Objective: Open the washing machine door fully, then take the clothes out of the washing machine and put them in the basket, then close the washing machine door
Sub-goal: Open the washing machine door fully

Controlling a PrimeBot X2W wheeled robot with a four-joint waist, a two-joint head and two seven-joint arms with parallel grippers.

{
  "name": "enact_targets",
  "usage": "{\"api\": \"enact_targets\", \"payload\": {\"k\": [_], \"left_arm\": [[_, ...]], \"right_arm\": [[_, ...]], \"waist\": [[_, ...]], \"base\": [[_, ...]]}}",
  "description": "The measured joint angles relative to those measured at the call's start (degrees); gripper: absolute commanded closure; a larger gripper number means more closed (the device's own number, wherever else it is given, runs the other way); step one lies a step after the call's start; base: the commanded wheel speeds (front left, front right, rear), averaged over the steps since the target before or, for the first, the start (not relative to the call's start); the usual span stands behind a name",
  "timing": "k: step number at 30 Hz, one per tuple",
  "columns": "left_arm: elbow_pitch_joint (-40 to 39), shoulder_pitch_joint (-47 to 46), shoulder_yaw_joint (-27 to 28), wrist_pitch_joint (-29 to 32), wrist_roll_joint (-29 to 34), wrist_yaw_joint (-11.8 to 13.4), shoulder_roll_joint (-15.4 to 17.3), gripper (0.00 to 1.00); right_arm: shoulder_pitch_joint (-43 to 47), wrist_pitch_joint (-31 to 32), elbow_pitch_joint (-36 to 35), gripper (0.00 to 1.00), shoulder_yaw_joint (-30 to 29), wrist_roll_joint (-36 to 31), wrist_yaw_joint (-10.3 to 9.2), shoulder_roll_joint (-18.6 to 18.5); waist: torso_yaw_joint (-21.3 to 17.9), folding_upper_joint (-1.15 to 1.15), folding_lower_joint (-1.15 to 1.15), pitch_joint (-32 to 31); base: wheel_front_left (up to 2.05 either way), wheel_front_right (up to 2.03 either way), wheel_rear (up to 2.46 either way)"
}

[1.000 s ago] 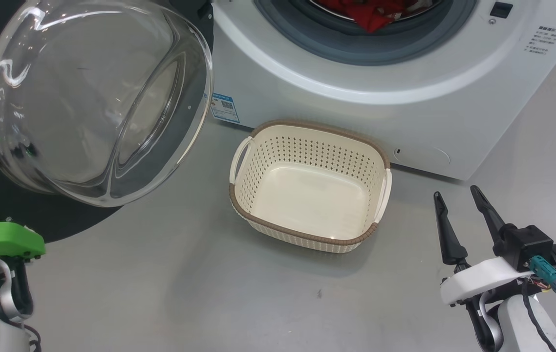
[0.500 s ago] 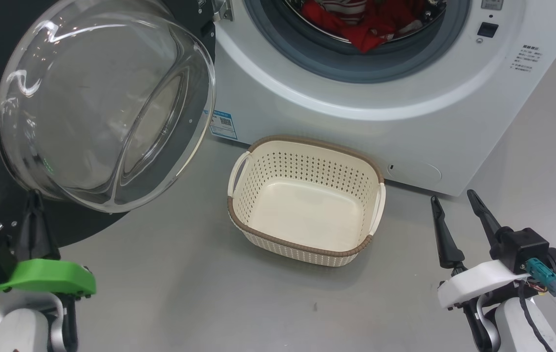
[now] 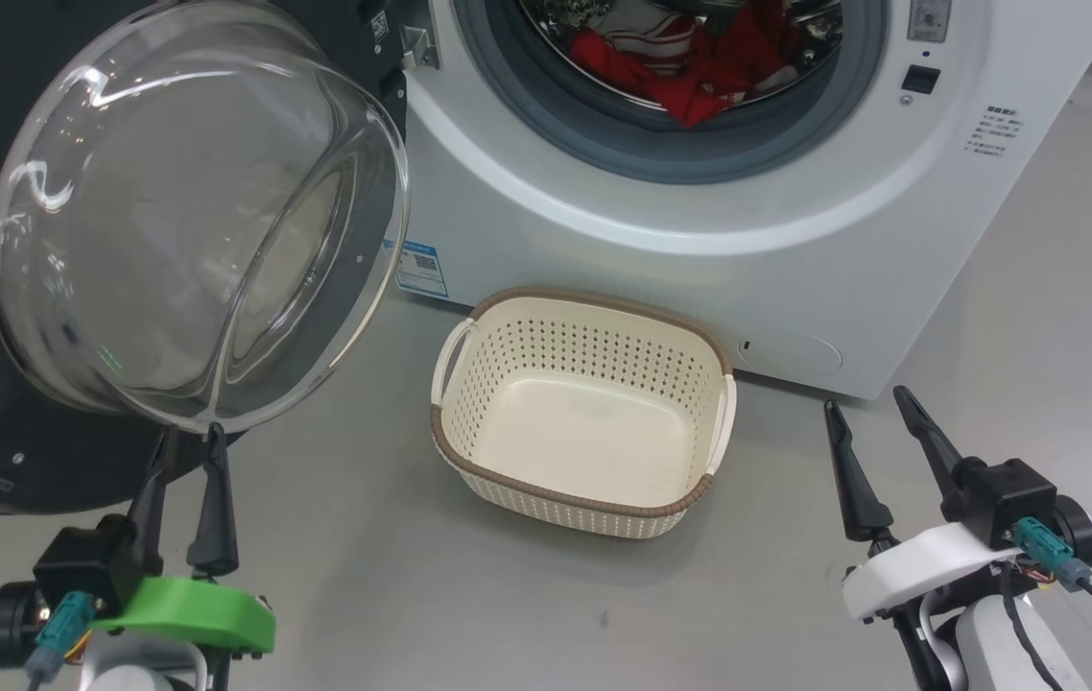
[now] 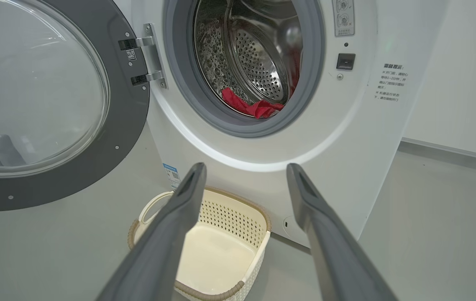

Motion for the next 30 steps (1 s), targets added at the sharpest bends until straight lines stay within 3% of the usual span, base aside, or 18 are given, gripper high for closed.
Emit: {"api": "enact_targets", "payload": {"k": [1,3,15,30], "left_arm": [[-0.4,1.1,-0.2,0.0,0.0,-0.2,0.0,0.27],[-0.7,2.4,-1.2,0.0,0.0,-0.6,-0.1,0.01],[-4.7,4.2,-4.6,0.0,2.0,-1.5,-0.3,0.00],[-6.4,6.3,-4.8,0.7,3.2,-0.9,-0.1,0.00]], "right_arm": [[0.0,0.0,0.0,0.00,0.5,0.0,0.00,0.1],[0.0,0.0,0.0,0.00,0.9,0.1,0.00,0.2],[0.4,0.0,-0.5,0.00,1.0,1.3,0.00,0.2],[2.8,0.0,-1.4,0.00,1.8,2.5,-0.20,0.4]], "waist": [[-0.5,0.00,0.00,-0.1],[-1.1,0.00,0.00,-0.3],[-5.6,0.00,0.00,-1.5],[-11.2,0.00,0.00,-3.0]], "base": [[0.00,0.00,0.00],[0.00,0.00,0.00],[0.00,0.00,0.00],[0.00,0.00,0.00]]}}
